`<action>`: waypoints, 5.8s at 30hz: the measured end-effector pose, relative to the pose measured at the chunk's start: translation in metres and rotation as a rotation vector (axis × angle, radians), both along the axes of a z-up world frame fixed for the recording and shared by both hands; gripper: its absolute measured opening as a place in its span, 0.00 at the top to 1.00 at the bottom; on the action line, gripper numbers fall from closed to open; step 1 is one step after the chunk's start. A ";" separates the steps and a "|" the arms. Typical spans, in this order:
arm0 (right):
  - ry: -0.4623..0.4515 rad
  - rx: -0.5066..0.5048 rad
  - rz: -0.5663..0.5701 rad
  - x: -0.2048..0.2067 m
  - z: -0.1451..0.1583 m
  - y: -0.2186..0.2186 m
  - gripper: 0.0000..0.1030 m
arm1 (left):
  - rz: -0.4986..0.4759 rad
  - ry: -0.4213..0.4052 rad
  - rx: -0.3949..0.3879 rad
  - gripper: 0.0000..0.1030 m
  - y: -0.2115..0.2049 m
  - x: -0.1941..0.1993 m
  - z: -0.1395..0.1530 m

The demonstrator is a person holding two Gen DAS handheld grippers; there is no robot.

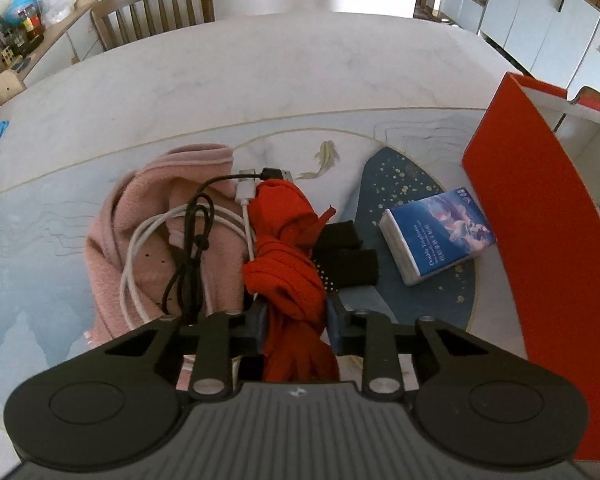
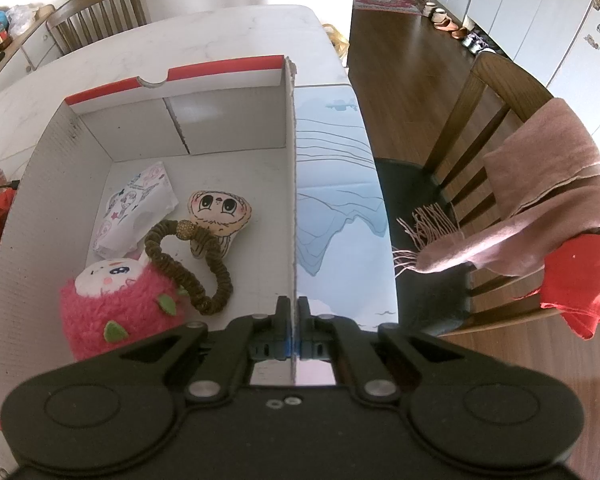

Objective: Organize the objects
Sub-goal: 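Carry the red cloth into the box and open the left gripper, then return the left tool to the pile and grasp the black charging cable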

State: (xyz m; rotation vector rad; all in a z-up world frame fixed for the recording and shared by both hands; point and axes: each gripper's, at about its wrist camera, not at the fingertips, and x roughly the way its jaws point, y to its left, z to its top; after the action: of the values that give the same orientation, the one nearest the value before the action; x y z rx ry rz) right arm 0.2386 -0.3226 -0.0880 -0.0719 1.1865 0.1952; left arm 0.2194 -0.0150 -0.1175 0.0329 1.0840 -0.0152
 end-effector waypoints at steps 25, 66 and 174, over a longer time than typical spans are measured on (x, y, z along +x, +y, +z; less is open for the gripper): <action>-0.006 -0.002 0.001 0.002 0.000 0.001 0.99 | -0.309 -0.128 -0.203 0.75 -0.110 -0.006 0.115; -0.002 0.002 0.017 0.002 0.000 0.000 0.99 | -0.683 0.086 0.041 0.70 -0.255 0.062 0.012; 0.012 -0.015 0.024 0.001 -0.003 -0.002 0.99 | 0.041 -0.044 0.065 0.63 0.035 0.036 -0.001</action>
State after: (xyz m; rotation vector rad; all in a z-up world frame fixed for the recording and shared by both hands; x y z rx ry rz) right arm 0.2399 -0.3242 -0.0914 -0.0983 1.1999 0.2080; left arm 0.2554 0.0197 -0.1189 0.0696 1.0411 0.0572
